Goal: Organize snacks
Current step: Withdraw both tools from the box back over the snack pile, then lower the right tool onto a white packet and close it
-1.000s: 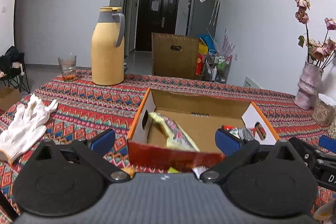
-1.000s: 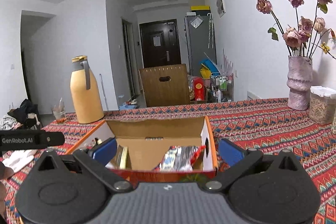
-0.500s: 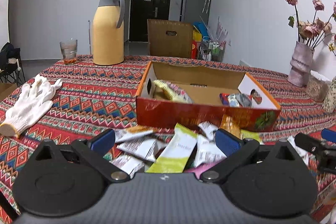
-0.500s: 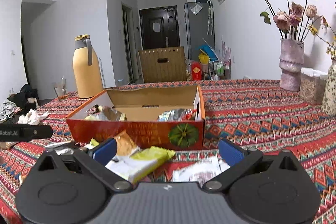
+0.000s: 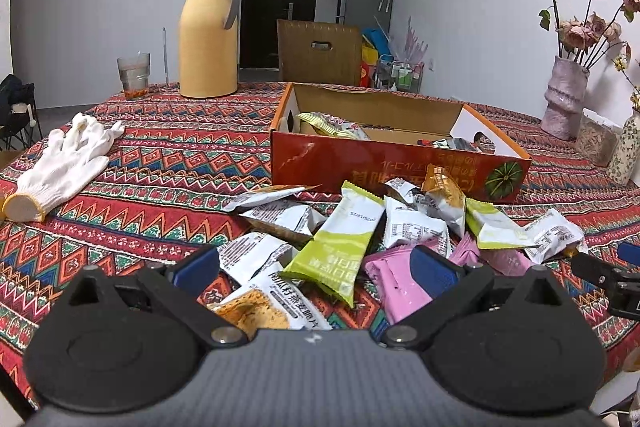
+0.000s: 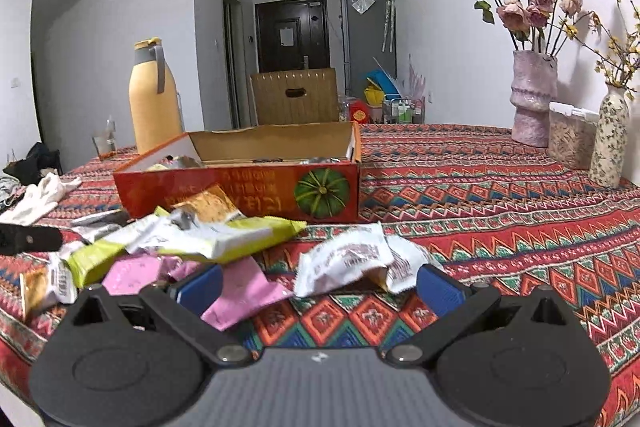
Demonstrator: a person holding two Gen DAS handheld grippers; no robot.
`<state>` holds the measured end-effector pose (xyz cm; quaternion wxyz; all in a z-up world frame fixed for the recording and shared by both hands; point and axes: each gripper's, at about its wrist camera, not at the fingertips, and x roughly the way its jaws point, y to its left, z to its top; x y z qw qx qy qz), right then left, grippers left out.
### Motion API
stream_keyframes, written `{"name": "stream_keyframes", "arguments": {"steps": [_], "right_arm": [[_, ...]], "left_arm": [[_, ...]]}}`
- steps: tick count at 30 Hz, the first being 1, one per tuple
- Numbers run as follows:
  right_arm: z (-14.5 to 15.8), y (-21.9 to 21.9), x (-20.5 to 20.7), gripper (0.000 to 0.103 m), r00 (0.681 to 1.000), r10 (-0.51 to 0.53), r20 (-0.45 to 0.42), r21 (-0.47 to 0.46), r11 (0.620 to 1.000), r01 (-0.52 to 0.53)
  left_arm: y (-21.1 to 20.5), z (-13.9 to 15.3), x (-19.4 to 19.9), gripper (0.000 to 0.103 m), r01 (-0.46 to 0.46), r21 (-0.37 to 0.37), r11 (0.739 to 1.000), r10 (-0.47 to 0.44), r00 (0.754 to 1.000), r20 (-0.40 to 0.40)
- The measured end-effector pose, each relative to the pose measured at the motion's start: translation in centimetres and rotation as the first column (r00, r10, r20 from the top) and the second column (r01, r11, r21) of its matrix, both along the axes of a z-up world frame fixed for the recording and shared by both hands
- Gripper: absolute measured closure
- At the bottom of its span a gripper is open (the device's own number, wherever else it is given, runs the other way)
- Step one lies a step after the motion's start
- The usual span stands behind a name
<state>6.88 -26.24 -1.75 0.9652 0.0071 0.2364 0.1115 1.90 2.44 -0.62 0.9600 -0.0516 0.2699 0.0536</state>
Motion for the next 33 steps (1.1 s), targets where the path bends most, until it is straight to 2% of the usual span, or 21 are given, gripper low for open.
{"name": "stream_keyframes", "arguments": {"steps": [5, 15, 22, 25, 27, 33], "right_arm": [[0.1, -0.2, -0.2, 0.000, 1.000, -0.007, 0.028, 0.000, 1.000, 0.007], [-0.4, -1.4, 1.2, 0.000, 0.999, -0.047, -0.008, -0.021, 0.999, 0.046], [-0.5, 0.1, 4.1, 0.000, 1.000, 0.001, -0.013, -0.156, 0.988, -0.003], [-0.8, 0.9, 5.7, 0.007, 1.000, 0.018, -0.016, -0.204, 0.979, -0.021], [-1.1, 1.6, 6.7, 0.015, 0.999, 0.034, -0.026, -0.234, 0.971, -0.039], [-2.6, 3.2, 9.1, 0.029, 0.996, 0.051, -0.071, -0.297, 0.952, -0.070]], "left_arm": [[0.0, 0.0, 0.0, 0.000, 0.002, -0.002, 1.000, -0.002, 1.000, -0.001], [-0.1, -0.3, 0.4, 0.000, -0.005, -0.005, 1.000, 0.005, 1.000, -0.014], [-0.1, -0.5, 0.7, 0.000, -0.014, -0.003, 1.000, 0.014, 1.000, -0.022], [-0.1, -0.5, 0.8, 0.000, -0.018, -0.004, 1.000, 0.018, 1.000, -0.024], [-0.1, -0.5, 0.8, 0.000, -0.018, -0.003, 1.000, 0.018, 1.000, -0.023], [-0.1, -0.5, 0.8, 0.000, -0.017, -0.005, 1.000, 0.017, 1.000, -0.023]]}}
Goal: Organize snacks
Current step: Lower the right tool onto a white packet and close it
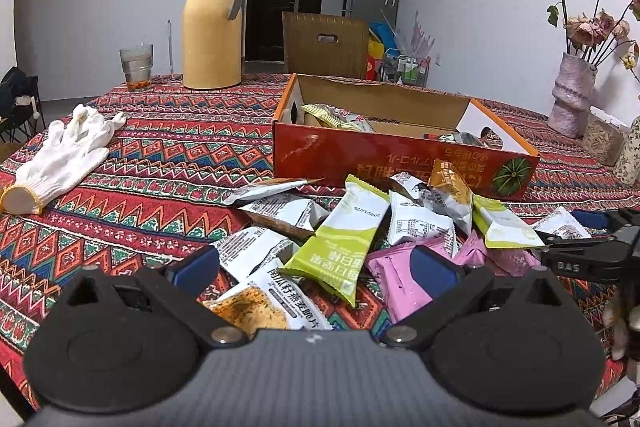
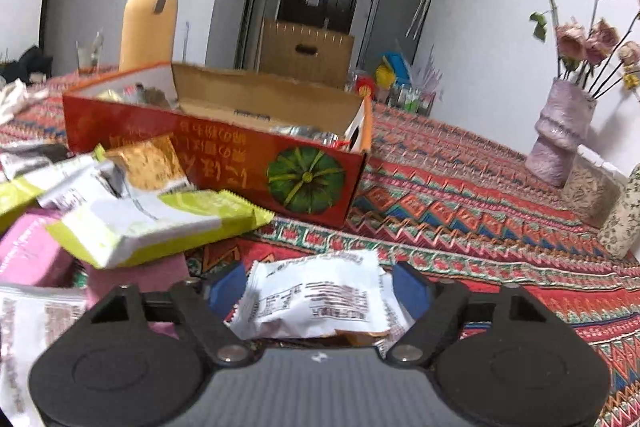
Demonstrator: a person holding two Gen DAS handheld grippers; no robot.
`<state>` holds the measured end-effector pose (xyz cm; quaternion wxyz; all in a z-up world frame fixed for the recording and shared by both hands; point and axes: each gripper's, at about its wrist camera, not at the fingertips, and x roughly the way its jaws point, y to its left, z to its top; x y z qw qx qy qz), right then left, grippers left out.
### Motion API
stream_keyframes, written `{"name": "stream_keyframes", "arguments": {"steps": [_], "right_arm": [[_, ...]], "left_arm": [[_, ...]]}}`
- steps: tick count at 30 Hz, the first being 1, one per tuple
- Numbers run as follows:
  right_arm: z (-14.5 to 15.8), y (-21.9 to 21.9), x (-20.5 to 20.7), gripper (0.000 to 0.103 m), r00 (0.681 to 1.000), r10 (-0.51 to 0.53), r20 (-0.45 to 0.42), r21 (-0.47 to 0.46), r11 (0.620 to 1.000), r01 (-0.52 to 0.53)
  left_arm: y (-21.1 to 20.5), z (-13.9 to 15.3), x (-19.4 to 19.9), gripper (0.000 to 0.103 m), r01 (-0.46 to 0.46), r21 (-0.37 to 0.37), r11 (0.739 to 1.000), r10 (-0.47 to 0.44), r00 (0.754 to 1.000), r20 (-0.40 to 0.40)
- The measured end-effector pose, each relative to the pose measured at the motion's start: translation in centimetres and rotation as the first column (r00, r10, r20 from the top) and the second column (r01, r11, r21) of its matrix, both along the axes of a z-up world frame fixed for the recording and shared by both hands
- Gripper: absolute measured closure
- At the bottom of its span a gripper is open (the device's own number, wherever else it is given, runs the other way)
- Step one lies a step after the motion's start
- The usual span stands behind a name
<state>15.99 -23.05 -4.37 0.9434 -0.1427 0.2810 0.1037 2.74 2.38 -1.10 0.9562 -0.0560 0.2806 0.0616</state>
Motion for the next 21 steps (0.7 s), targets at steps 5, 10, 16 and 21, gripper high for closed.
{"name": "stream_keyframes", "arguments": {"steps": [5, 10, 16, 21], "right_arm": [[-0.4, 1.2, -1.1, 0.045, 0.998, 0.043, 0.039, -0.083, 0.996, -0.040], [-0.1, 1.4, -2.1, 0.073, 0.995, 0.063, 0.077, -0.096, 0.994, -0.056], [0.9, 0.5, -3.0, 0.087, 0.994, 0.051, 0.093, 0.016, 0.998, -0.053], [2.1, -0.7, -4.5, 0.087, 0.993, 0.005, 0.119, 0.150, 0.988, -0.023]], "left_arm": [[0.1, -0.2, 0.3, 0.000, 0.000, -0.009, 1.000, 0.000, 1.000, -0.008], [-0.3, -0.4, 0.3, 0.000, 0.013, -0.015, 1.000, -0.013, 1.000, -0.009], [0.0, -0.2, 0.1, 0.000, 0.008, -0.020, 1.000, -0.008, 1.000, 0.000], [0.6, 0.0, 0.0, 0.000, -0.011, -0.020, 1.000, 0.011, 1.000, -0.001]]}}
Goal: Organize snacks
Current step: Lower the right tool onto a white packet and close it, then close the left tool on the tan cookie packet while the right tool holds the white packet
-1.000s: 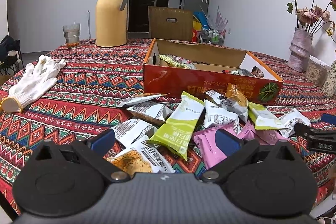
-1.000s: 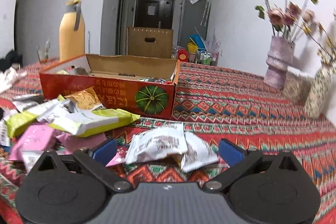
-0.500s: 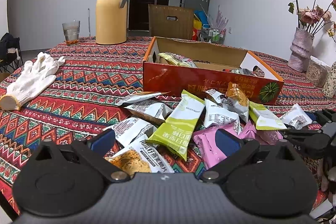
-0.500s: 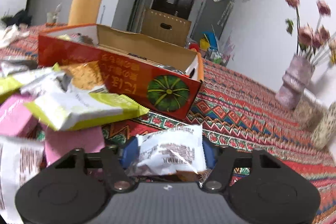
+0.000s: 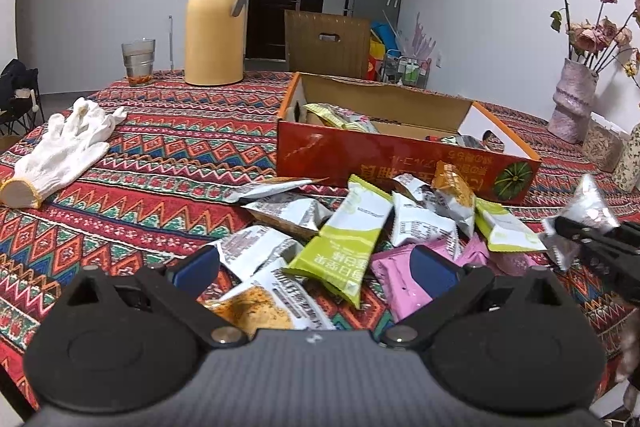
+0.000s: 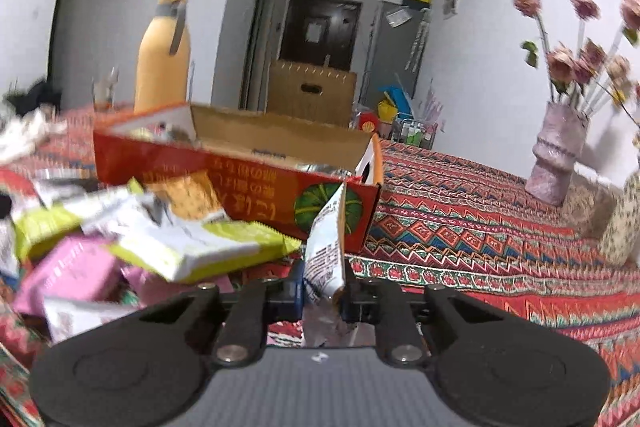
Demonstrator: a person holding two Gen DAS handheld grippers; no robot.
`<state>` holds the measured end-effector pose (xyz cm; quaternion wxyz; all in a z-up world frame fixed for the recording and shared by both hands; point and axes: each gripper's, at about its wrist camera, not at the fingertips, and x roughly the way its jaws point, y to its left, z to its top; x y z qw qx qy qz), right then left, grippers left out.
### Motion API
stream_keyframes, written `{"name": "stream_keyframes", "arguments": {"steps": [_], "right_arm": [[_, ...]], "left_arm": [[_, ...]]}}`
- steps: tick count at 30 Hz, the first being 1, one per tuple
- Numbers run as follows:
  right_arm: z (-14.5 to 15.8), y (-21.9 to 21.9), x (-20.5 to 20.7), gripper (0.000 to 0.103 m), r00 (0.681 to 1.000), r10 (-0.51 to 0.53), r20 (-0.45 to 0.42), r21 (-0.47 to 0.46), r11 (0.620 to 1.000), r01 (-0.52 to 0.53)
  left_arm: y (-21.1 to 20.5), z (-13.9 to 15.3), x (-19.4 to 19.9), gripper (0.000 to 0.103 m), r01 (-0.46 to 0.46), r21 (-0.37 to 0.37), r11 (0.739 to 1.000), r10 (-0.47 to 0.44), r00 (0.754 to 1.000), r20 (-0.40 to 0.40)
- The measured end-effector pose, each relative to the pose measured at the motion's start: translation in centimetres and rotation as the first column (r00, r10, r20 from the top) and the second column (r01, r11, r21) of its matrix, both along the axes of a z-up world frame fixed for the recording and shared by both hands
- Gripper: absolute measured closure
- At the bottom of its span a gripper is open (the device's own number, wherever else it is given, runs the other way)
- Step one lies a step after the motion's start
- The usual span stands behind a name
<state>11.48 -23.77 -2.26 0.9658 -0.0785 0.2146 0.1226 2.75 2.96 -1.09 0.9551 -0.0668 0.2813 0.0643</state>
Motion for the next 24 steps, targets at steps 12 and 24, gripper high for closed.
{"name": "stream_keyframes", "arguments": {"steps": [12, 24], "right_arm": [[0.8, -2.6, -2.6, 0.087, 0.998, -0.067, 0.010, 0.119, 0.991, 0.065], [0.2, -3.0, -3.1, 0.087, 0.997, -0.081, -0.019, 0.126, 0.989, 0.083]], "left_arm": [[3.1, -1.3, 0.6, 0.000, -0.012, 0.070, 0.997, 0.018, 0.996, -0.089], [2.5, -4.1, 1.3, 0.000, 0.088, 0.103, 0.991, -0.073, 0.987, -0.145]]}}
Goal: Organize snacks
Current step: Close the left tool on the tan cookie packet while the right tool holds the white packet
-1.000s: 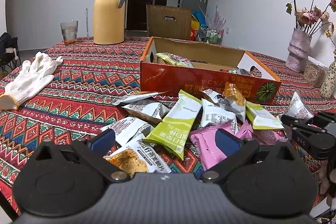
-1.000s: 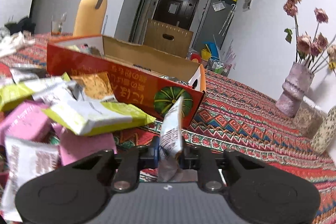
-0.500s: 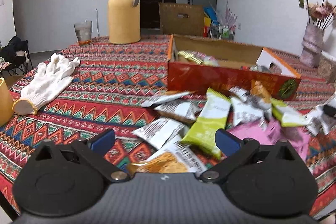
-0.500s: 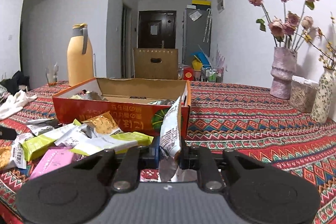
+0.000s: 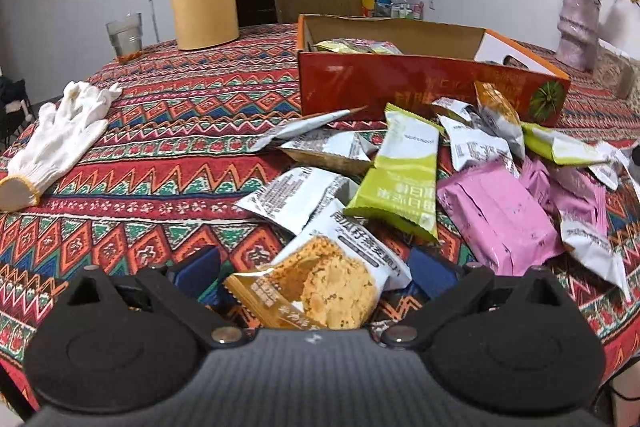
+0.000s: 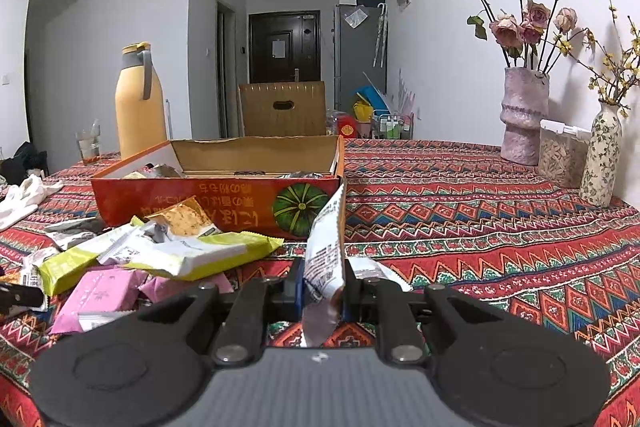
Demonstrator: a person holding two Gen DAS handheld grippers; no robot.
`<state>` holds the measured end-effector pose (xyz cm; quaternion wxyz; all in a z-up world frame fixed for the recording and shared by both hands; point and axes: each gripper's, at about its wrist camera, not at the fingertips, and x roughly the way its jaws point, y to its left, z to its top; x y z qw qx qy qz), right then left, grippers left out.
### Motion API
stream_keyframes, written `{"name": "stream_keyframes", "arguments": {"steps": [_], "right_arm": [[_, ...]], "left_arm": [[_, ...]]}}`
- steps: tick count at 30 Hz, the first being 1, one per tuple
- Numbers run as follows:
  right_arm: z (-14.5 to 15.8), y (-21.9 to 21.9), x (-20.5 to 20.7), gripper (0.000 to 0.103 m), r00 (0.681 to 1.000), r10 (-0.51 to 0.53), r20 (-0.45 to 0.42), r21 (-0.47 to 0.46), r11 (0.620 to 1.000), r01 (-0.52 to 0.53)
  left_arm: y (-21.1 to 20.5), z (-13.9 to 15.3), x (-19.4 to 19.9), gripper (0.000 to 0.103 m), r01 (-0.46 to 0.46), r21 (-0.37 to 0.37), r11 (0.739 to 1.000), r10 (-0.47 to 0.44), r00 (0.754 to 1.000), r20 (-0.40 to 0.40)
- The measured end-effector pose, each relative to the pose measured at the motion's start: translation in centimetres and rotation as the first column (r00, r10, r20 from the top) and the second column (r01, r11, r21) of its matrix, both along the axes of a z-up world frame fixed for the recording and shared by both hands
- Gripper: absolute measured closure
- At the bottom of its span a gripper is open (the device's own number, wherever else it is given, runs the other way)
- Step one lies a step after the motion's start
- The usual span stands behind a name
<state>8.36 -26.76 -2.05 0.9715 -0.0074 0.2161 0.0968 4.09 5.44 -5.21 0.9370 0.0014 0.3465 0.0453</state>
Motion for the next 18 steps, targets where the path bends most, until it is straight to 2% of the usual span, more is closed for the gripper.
{"name": "stream_keyframes", "arguments": {"steps": [6, 10, 16, 18], "right_arm": [[-0.2, 0.2, -0.1, 0.087, 1.000, 0.008, -0.014, 0.008, 1.000, -0.008], [-0.1, 0.4, -0.4, 0.087, 1.000, 0.022, -0.012, 0.010, 1.000, -0.022], [-0.1, 0.5, -0.8, 0.087, 1.000, 0.028, -0.012, 0.015, 0.999, -0.028], [-0.1, 0.5, -1.0, 0.087, 1.000, 0.029, -0.012, 0.017, 0.999, -0.029]], "left_arm": [[-0.5, -0.4, -0.5, 0.011, 0.017, 0.005, 1.000, -0.017, 1.000, 0.007], [-0.6, -0.3, -0.8, 0.013, 0.011, 0.007, 1.000, -0.011, 1.000, 0.011], [-0.9, -0.2, -1.7, 0.022, 0.028, -0.006, 1.000, -0.028, 0.999, 0.019], [-1.0, -0.1, -2.1, 0.036, 0.044, -0.019, 0.999, -0.044, 0.999, 0.023]]}}
